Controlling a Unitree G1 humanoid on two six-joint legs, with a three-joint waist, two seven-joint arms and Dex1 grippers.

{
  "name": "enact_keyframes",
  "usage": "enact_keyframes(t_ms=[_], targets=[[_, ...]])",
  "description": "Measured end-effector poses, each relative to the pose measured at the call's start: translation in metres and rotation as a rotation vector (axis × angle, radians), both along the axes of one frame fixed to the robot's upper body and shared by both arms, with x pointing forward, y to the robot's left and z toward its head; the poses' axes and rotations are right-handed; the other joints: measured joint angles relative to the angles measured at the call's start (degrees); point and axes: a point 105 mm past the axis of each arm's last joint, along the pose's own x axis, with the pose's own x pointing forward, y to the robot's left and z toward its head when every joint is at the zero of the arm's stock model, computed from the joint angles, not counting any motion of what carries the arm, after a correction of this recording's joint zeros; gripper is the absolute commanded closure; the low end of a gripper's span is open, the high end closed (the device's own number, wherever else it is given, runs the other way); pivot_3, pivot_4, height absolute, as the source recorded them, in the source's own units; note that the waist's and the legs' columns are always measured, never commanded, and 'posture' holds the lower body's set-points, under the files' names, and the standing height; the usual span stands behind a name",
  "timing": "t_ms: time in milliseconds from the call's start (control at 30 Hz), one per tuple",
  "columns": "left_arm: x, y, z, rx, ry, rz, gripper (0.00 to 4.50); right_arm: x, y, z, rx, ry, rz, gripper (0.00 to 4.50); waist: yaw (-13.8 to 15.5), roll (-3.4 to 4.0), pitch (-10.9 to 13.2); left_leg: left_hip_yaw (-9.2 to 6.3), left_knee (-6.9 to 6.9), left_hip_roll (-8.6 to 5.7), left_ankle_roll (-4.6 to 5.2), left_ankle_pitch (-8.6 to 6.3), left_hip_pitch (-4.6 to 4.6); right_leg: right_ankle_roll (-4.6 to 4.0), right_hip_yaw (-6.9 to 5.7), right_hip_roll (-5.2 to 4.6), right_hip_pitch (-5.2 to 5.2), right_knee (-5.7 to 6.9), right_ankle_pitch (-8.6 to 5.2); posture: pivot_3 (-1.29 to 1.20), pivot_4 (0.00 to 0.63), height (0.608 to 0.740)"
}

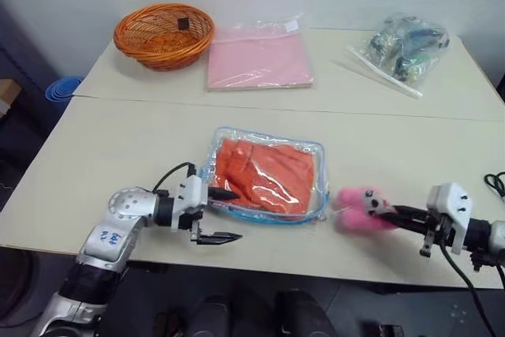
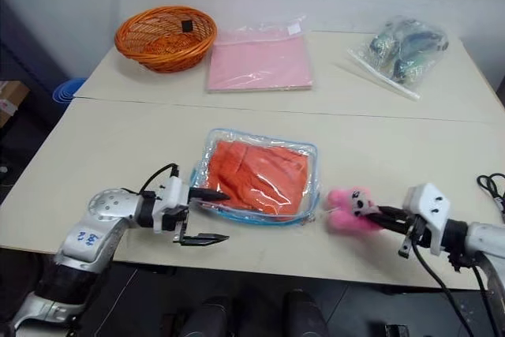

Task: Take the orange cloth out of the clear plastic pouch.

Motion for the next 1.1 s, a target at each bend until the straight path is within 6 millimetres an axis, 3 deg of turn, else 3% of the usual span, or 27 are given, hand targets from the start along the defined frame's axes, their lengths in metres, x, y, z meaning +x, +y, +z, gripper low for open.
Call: enact_keyframes(t_ms=[67,267,400,500,600,800,933,1100], targets=[[0.006,-0.005,-0.002,0.007,-0.02,0.01,0.0,-0.002,-0.002,0.003,0.018,-0.008,0.006,4.47,0.02,0.02,-0.01,0.02,0.0,0.0,0.0,0.0,0.01,0.0,0.0,0.01,0.0,0.01,0.0,0.0,0.15,0.74],[0.023,-0.028,-0.003,-0.013,-0.066,0.03,0.0,-0.015,0.023,0.015,0.066,-0.083,0.135,4.47,0.14,0.0,0.0,0.01,0.06,0.0,0.0,0.0,0.0,0.02,-0.01,0.03,0.0,0.07,0.01,0.0,0.15,0.74],[0.028,-0.038,-0.002,-0.023,-0.072,0.014,0.0,-0.028,0.035,0.004,0.002,-0.079,0.226,4.47,0.68,-0.01,0.0,0.04,0.06,-0.01,0.0,0.0,0.0,0.03,0.01,0.04,0.01,0.05,0.01,0.0,0.15,0.74],[0.028,-0.044,-0.001,-0.04,-0.06,0.007,0.0,-0.036,0.051,-0.015,-0.043,-0.063,0.295,4.47,0.72,-0.01,0.0,0.04,0.07,-0.01,-0.01,0.01,0.02,0.03,0.01,0.05,0.01,0.08,0.01,0.0,0.15,0.74],[0.025,-0.045,-0.002,-0.04,-0.044,-0.001,0.0,-0.031,0.066,-0.026,-0.079,-0.089,0.332,4.47,0.49,-0.01,0.0,0.06,0.1,-0.01,-0.05,0.03,0.05,0.02,0.03,0.05,0.01,0.13,0.01,0.0,0.15,0.74],[0.023,-0.037,-0.003,-0.047,-0.019,0.007,0.0,-0.007,0.089,-0.023,-0.047,-0.17,0.295,4.47,0.0,-0.01,0.0,-0.04,0.1,0.0,-0.12,0.07,0.07,0.02,-0.01,0.05,0.0,0.19,0.01,0.0,0.15,0.74],[0.024,-0.03,-0.002,-0.051,-0.017,0.021,0.0,-0.005,0.094,-0.027,0.006,-0.104,0.274,3.38,-0.06,-0.01,0.0,-0.03,0.1,0.0,-0.12,0.07,0.07,0.02,0.01,0.04,0.01,0.17,0.01,0.0,0.15,0.74],[0.023,-0.025,0.004,-0.074,-0.03,0.011,0.0,-0.007,0.09,-0.02,0.018,-0.089,0.296,1.65,-0.12,-0.01,0.0,-0.04,0.09,0.01,-0.12,0.07,0.06,0.02,-0.01,0.04,0.0,0.18,0.01,0.0,0.15,0.74]])
